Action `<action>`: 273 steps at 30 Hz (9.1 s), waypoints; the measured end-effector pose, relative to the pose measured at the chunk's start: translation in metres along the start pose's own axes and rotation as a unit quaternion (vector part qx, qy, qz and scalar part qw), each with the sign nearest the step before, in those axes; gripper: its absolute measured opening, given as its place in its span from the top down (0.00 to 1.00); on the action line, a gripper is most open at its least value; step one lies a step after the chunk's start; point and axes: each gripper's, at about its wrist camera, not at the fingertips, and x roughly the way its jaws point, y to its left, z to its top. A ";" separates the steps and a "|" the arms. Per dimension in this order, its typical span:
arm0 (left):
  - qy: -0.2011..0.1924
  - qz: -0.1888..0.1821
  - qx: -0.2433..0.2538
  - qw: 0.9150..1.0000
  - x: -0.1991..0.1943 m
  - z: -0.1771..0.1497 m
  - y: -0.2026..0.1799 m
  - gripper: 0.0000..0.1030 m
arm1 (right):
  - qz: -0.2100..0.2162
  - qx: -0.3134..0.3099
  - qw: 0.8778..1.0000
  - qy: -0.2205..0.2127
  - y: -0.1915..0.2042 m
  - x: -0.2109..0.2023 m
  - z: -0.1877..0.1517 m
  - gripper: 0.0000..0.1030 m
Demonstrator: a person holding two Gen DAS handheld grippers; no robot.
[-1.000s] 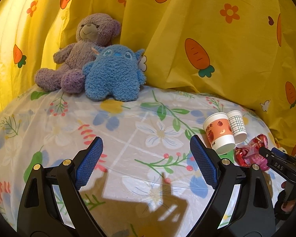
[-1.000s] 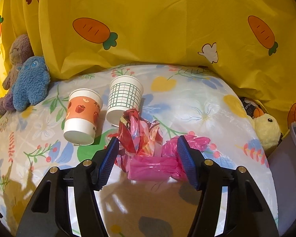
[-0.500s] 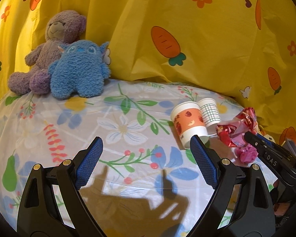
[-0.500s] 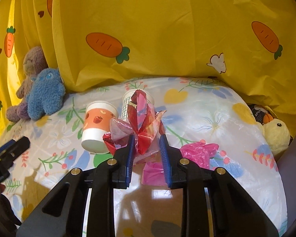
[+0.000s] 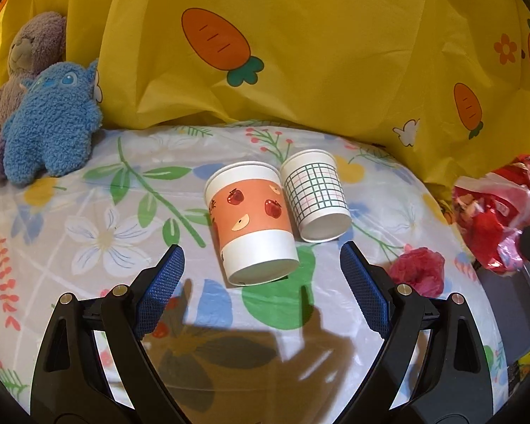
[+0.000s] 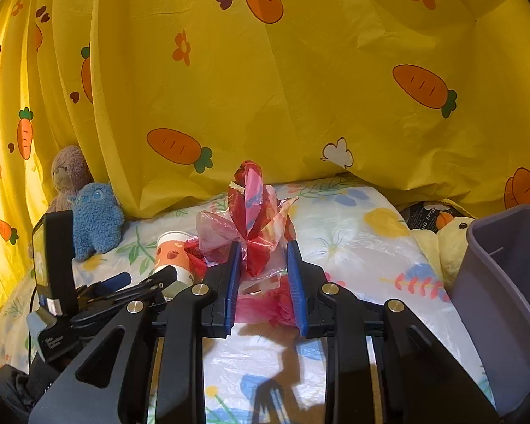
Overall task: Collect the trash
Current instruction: 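Grasp the red-pink wrapper with the right tool while the left tool closes on the orange cup, then carry the orange cup with the left tool while the right tool carries the wrapper to the grey bin, then open both tools over the grey bin, dropping the orange cup and wrapper, then move both tools back to the pink bag and white grid cup, then grasp the pink plastic bag with the right tool while the left tool grasps the white grid cup, then carry the white grid cup with the left tool while the right tool carries the pink bag to the bin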
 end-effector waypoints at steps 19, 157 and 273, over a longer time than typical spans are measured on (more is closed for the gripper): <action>0.041 -0.027 -0.019 0.999 0.043 0.007 0.011 0.42 | -0.022 0.011 1.000 0.011 -0.028 -0.001 -0.013 0.74; 0.016 -0.314 0.138 0.939 -0.072 -0.048 -0.292 0.14 | -0.295 0.087 0.951 -0.024 -0.203 -0.143 -0.031 0.38; -0.072 -0.118 0.106 0.985 -0.097 -0.012 -0.084 0.48 | -0.096 -0.022 0.995 -0.019 -0.042 -0.064 -0.024 0.77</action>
